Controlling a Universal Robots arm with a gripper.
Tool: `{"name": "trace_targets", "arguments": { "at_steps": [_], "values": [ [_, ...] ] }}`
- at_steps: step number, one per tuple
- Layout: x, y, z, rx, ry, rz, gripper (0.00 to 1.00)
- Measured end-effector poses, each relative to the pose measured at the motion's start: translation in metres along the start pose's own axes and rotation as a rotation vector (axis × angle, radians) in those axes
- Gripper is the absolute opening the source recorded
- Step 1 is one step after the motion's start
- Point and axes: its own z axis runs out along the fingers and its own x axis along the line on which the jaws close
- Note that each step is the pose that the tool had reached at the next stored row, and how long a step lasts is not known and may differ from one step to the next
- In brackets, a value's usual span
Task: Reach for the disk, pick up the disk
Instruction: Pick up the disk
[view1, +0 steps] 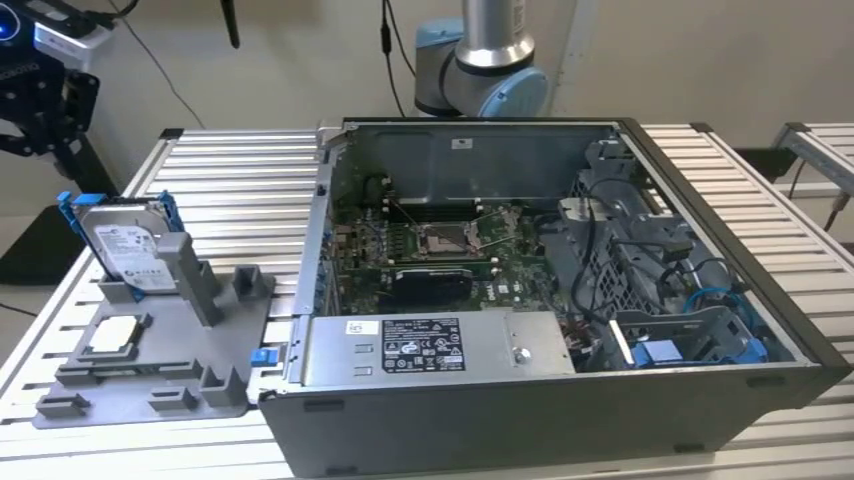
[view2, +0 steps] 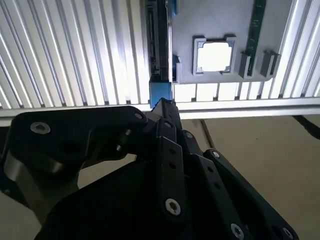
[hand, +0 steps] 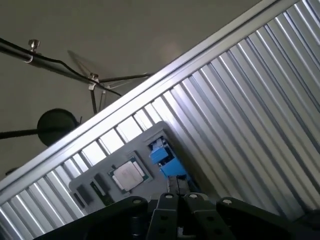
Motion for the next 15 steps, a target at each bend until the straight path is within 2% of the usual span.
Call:
{"name": "trace_targets", "arguments": {
  "at_steps": [4,15],
  "values": [
    [0.0,0.0,0.0002,0.005,-0.0027,-0.073,0.0],
    [0.0,0.0,0.002,0.0059,-0.0017,-0.275,0.0]
  ]
}}
